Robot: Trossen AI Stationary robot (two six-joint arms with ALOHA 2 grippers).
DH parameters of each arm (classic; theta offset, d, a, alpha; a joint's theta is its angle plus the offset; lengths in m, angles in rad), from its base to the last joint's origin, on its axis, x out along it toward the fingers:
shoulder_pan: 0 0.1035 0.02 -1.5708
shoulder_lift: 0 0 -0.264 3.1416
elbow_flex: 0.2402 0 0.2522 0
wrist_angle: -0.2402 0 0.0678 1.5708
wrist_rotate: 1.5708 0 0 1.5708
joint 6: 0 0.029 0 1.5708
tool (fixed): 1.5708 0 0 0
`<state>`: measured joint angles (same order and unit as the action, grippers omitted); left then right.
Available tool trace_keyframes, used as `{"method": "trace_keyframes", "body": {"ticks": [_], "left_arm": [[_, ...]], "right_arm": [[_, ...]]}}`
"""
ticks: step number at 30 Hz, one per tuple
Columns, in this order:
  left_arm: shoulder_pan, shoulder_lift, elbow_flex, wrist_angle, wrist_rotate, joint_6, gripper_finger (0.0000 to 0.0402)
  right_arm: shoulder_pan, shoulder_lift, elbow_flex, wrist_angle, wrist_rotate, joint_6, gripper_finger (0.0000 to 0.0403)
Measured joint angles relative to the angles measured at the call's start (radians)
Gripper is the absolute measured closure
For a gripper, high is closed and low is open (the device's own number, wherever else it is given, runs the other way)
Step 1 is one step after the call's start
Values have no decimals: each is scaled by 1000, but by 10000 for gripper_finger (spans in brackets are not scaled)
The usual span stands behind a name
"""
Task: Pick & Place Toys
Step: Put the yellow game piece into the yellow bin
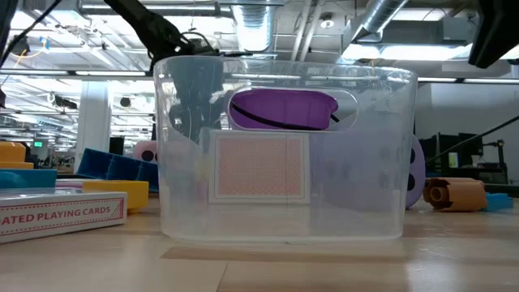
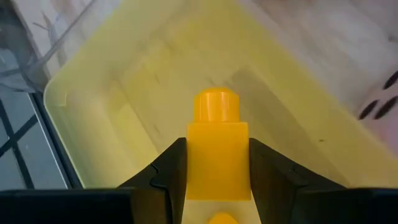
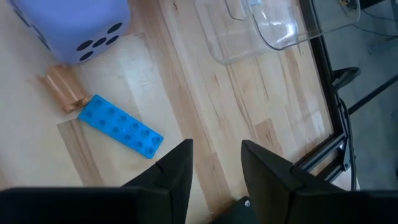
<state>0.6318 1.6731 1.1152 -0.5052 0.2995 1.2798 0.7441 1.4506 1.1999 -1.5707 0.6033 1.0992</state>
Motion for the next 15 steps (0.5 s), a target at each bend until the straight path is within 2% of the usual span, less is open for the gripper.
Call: {"method": "trace_keyframes", "body": {"ticks": [8, 15], "left_arm": [[50, 62, 0, 80, 3, 29, 272], [110, 65, 0, 118, 9, 52, 272]], "right_arm": [[-51, 0, 0, 0, 0, -52, 274], [-84, 0, 0, 1, 0, -80, 274]]}}
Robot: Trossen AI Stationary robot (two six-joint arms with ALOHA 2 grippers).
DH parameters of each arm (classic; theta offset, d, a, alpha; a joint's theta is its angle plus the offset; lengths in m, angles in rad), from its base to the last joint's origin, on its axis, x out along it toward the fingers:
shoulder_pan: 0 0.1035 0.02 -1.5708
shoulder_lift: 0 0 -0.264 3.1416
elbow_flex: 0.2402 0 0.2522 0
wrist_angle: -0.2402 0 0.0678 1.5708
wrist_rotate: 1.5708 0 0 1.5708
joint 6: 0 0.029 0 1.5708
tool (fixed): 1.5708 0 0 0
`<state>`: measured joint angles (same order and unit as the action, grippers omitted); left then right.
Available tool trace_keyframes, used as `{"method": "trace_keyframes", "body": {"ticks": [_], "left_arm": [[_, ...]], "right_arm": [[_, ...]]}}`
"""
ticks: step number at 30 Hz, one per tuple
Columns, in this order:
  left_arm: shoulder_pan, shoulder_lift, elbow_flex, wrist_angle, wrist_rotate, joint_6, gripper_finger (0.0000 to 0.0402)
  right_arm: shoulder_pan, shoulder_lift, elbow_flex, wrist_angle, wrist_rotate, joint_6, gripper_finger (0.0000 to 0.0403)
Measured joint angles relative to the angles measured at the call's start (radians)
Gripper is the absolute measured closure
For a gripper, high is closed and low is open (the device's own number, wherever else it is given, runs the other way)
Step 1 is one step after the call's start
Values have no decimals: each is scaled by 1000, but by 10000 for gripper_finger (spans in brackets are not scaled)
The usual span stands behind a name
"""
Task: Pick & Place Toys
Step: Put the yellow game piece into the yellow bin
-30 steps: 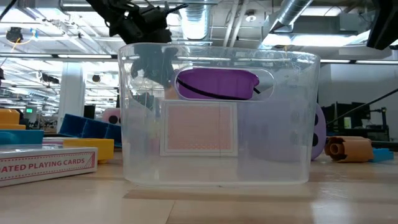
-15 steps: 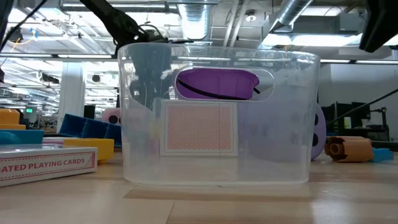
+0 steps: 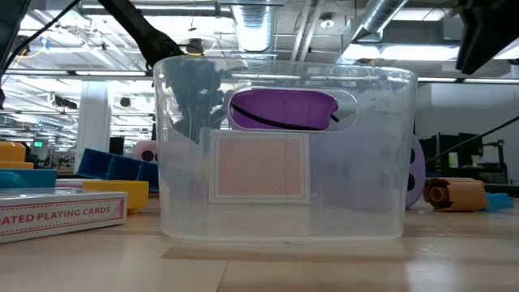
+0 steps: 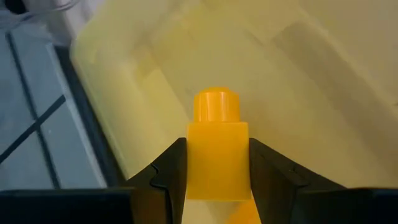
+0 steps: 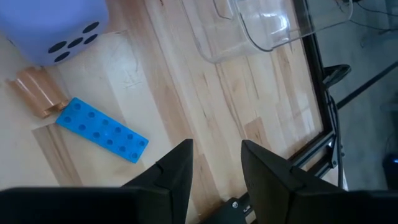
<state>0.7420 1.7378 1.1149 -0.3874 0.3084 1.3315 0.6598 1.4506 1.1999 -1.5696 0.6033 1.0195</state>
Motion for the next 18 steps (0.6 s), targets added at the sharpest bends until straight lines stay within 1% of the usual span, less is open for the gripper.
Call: {"method": "trace_keyframes", "body": {"ticks": [4, 9, 14, 18], "left_arm": [[13, 0, 0, 4, 36, 0, 272], [7, 0, 0, 4, 41, -11, 270], [9, 0, 0, 16, 41, -79, 242], [9, 0, 0, 14, 41, -100, 224]], "right_arm": [[-15, 0, 0, 3, 0, -8, 274], [-14, 0, 0, 3, 0, -9, 274], [-14, 0, 0, 3, 0, -9, 274], [-14, 0, 0, 3, 0, -9, 274]]}}
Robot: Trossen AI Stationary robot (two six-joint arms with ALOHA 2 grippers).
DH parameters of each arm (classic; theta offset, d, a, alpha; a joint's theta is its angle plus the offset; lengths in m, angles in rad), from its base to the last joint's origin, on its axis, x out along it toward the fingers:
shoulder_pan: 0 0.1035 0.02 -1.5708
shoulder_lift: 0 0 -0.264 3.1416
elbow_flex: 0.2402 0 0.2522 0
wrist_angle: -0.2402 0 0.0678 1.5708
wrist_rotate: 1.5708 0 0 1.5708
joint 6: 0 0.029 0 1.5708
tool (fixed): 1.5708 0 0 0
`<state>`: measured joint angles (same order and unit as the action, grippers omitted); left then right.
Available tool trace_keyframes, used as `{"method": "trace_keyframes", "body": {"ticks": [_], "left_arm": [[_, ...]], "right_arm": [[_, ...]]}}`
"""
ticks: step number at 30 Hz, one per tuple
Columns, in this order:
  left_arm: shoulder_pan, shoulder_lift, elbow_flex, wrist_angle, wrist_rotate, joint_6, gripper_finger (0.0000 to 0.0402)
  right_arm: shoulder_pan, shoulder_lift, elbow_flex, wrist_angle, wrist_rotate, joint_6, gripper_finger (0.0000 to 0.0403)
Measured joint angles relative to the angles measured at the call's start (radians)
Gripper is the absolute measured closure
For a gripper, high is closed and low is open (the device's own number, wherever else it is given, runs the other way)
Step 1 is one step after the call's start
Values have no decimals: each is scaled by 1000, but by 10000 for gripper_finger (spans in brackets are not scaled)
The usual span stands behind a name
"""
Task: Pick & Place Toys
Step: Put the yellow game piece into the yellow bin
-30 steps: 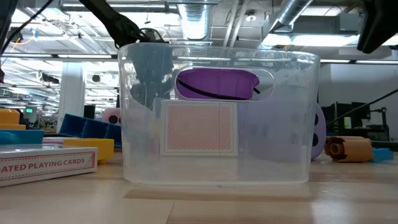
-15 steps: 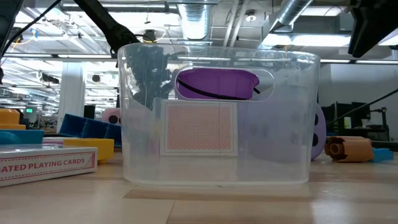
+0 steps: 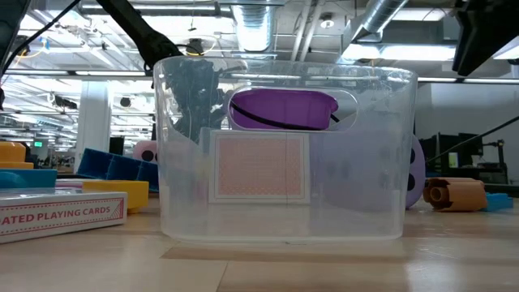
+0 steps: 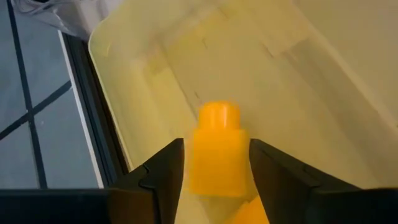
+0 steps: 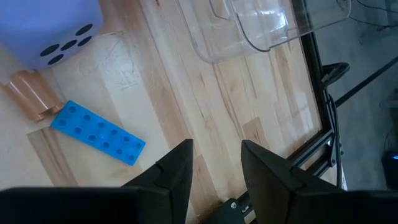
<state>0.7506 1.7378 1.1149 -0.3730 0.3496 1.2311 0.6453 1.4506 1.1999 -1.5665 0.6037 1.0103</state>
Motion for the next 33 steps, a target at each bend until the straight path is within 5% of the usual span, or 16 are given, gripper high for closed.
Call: {"method": "trace_keyframes", "body": {"ticks": [16, 20, 26, 33], "left_arm": [[-10, -1, 0, 119, -5, -139, 244], [-33, -2, 0, 231, -4, -304, 278], [-73, -2, 0, 260, -48, -434, 388], [-89, 42, 0, 311, -166, -549, 400]], "right_arm": [[7, 0, 0, 0, 0, 1, 274], [16, 0, 0, 0, 0, 1, 274], [16, 0, 0, -4, 7, 0, 274], [16, 0, 0, -4, 16, 0, 274]]}}
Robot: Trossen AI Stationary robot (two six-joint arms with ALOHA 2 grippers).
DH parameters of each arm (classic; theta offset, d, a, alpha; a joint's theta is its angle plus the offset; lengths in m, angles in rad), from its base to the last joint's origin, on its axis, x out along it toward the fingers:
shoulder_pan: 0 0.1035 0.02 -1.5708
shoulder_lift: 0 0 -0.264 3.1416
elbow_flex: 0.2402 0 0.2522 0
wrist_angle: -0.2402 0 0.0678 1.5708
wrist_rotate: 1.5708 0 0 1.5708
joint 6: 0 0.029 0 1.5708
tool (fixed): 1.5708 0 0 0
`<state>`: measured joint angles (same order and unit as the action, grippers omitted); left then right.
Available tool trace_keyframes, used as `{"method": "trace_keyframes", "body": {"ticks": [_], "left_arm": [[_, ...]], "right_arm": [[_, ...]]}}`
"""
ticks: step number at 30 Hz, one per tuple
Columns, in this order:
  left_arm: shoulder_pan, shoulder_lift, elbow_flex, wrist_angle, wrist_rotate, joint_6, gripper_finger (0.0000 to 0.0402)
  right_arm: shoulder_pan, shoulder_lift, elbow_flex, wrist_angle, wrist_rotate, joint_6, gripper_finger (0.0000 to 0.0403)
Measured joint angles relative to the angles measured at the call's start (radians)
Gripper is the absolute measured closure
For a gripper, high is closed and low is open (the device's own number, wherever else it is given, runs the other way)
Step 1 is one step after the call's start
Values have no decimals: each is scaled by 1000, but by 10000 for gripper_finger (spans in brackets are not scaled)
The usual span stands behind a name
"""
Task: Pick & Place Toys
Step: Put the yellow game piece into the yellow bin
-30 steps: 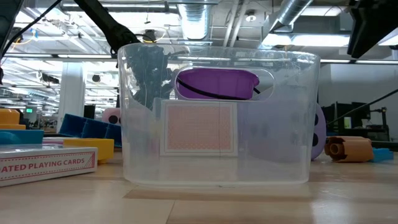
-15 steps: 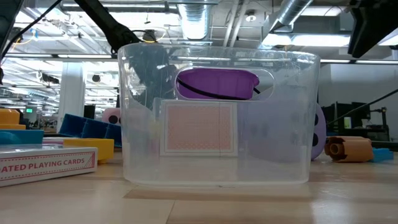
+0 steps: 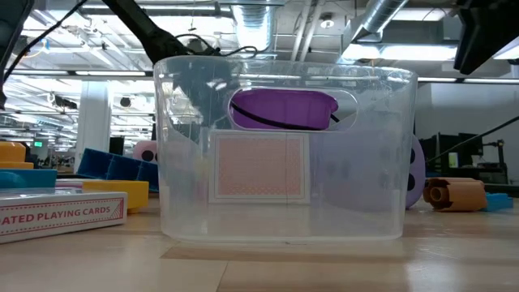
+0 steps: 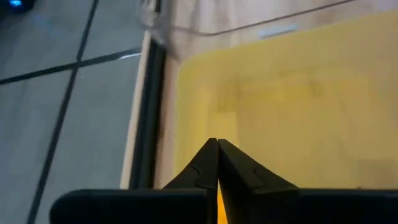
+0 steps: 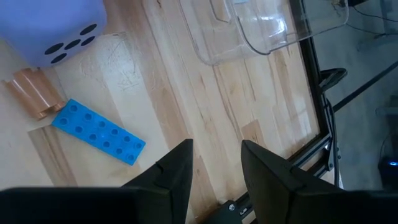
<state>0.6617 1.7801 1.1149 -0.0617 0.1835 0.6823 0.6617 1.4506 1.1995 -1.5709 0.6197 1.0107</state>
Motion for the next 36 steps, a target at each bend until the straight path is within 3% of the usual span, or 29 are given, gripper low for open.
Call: {"method": "trace_keyframes", "body": {"ticks": [7, 23, 36], "left_arm": [[-5, 69, 0, 56, -89, -37, 401], [-10, 63, 0, -73, -108, 17, 401], [-8, 23, -2, -169, -106, 98, 401]], "right_arm": [[0, 0, 0, 0, 8, -9, 274], [-3, -89, 0, 41, 10, -25, 274], [-3, -92, 0, 42, 10, -24, 274]]}}
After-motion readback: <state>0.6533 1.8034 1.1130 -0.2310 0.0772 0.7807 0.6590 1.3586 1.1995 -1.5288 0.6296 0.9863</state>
